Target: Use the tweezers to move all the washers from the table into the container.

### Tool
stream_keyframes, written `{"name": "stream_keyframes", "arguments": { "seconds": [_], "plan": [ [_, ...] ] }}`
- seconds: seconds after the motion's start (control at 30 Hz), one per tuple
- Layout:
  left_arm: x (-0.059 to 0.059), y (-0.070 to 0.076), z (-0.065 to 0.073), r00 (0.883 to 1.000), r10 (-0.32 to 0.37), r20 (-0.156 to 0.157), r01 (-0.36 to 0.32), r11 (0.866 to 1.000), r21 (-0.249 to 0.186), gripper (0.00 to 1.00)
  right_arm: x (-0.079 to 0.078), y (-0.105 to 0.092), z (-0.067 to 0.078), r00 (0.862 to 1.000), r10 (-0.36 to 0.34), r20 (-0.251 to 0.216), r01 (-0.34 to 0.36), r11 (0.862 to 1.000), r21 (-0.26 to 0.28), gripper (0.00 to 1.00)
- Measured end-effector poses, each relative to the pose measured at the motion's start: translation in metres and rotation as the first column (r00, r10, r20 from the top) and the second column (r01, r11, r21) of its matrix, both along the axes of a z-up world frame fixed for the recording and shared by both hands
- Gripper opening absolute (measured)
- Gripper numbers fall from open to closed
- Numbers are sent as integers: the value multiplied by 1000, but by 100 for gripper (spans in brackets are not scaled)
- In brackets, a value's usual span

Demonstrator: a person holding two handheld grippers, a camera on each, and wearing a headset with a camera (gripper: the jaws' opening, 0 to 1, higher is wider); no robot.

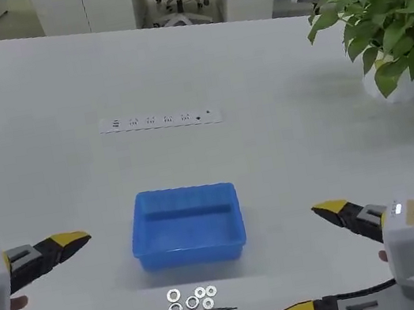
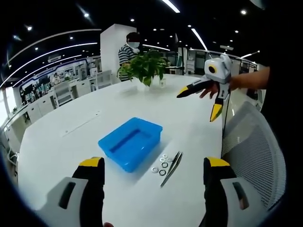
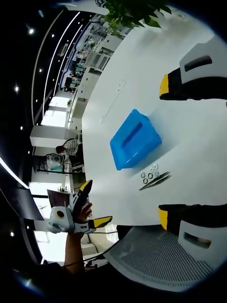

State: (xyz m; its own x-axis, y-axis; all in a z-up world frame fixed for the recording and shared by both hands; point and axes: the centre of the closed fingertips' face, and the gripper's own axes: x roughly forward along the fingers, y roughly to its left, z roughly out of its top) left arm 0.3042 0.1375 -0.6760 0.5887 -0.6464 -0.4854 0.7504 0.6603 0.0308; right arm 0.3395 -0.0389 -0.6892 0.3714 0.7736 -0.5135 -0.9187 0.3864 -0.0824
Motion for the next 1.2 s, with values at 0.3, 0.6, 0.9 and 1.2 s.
{"name": "stream_keyframes", "arguments": {
  "seconds": [0.3,0.6,0.9,1.2],
  "plan": [
    [1,0,-13,998,-54,-38,55,997,48,85,1,7,-2,996,84,22,-83,996,-45,82],
    [-1,-3,-24,991,-116,-64,122,989,85,74,3,16,-10,982,188,18,-185,977,-106,72],
    [-5,-1,-39,981,-159,-106,171,979,114,63,-1,25,-21,951,310,3,-306,939,-157,59],
    [-9,0,-53,968,-210,-141,229,963,139,53,-6,34,-34,924,383,-24,-380,904,-195,48]
  ]
}}
